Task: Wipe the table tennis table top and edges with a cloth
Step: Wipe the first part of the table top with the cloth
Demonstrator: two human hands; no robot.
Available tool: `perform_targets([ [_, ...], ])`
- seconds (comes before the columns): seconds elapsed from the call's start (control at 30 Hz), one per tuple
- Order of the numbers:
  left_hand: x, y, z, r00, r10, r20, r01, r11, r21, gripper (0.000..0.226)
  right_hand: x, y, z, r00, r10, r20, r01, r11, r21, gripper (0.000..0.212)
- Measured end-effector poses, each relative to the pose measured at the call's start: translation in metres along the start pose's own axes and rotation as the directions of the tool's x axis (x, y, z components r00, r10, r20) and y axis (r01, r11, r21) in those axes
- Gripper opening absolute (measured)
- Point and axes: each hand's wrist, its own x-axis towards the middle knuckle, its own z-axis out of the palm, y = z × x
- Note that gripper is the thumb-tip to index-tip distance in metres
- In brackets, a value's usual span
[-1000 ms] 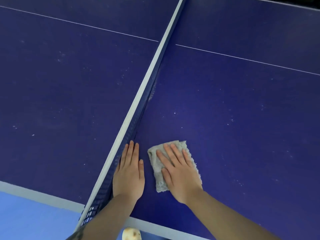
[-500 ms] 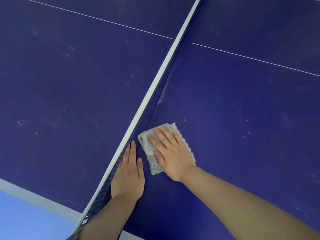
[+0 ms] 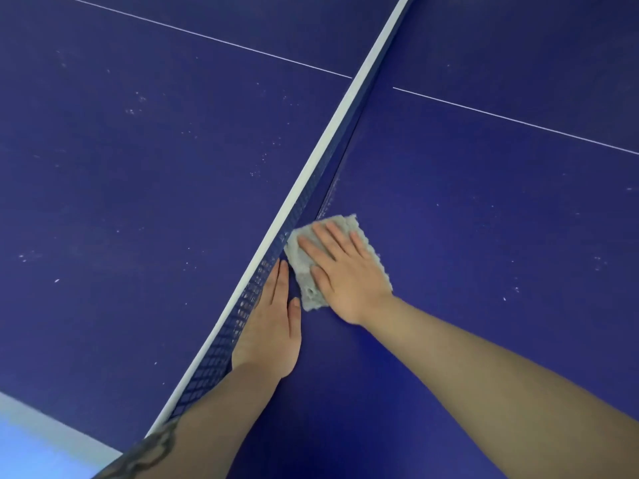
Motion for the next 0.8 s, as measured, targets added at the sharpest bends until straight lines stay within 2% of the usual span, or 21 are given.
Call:
perform_targets([
  [0.07, -0.001, 0.003, -0.003, 1.000, -0.018, -0.002, 0.018, 0.999, -0.032, 0.061, 0.035, 0.007, -0.005, 1.000, 0.020, 0.005, -0.020, 0.999, -0.034, 0.057],
  [0.17, -0.002, 0.009, -0.009, 1.000, -0.024, 0.003, 0.024, 0.996, -0.086, 0.060, 0.057, 0.031, -0.010, 0.990, 0.143, -0.014, -0.143, 0.990, -0.019, 0.055],
  [0.23, -0.003, 0.011, -0.010, 1.000, -0.026, 0.017, 0.028, 0.990, -0.140, 0.059, 0.046, 0.042, -0.010, 0.957, 0.285, -0.063, -0.283, 0.959, 0.029, 0.054],
  [0.33, 0.000, 0.003, -0.005, 1.000, 0.005, -0.015, -0.007, 0.997, -0.080, 0.061, 0.007, 0.027, -0.004, 0.886, 0.457, -0.072, -0.452, 0.888, 0.081, 0.055],
  [0.4, 0.001, -0.001, -0.002, 1.000, 0.020, 0.004, -0.020, 0.999, -0.032, 0.064, -0.014, -0.001, 0.001, 0.888, 0.456, -0.063, -0.451, 0.889, 0.078, 0.056],
  [0.47, 0.002, -0.001, -0.003, 1.000, 0.026, 0.007, -0.026, 0.998, -0.066, 0.062, -0.015, -0.025, 0.005, 0.918, 0.394, -0.048, -0.389, 0.917, 0.089, 0.056],
  [0.53, 0.002, 0.002, -0.006, 1.000, 0.026, 0.012, -0.024, 0.994, -0.104, 0.063, 0.000, -0.030, 0.004, 0.946, 0.323, -0.040, -0.317, 0.942, 0.113, 0.055],
  [0.6, 0.002, 0.004, -0.009, 0.999, 0.033, 0.002, -0.032, 0.996, -0.087, 0.061, 0.006, -0.019, 0.003, 0.942, 0.333, -0.045, -0.327, 0.939, 0.104, 0.055],
  [0.67, 0.002, 0.003, -0.007, 0.998, 0.059, -0.007, -0.059, 0.995, -0.077, 0.059, -0.008, 0.000, 0.007, 0.873, 0.483, -0.065, -0.476, 0.873, 0.103, 0.055],
  [0.73, 0.003, 0.001, -0.005, 0.995, 0.101, -0.022, -0.103, 0.992, -0.069, 0.058, -0.043, 0.006, 0.015, 0.767, 0.637, -0.077, -0.627, 0.770, 0.116, 0.056],
  [0.8, 0.005, -0.001, -0.003, 0.991, 0.132, -0.023, -0.133, 0.988, -0.083, 0.056, -0.080, -0.012, 0.026, 0.708, 0.700, -0.096, -0.685, 0.714, 0.147, 0.059],
])
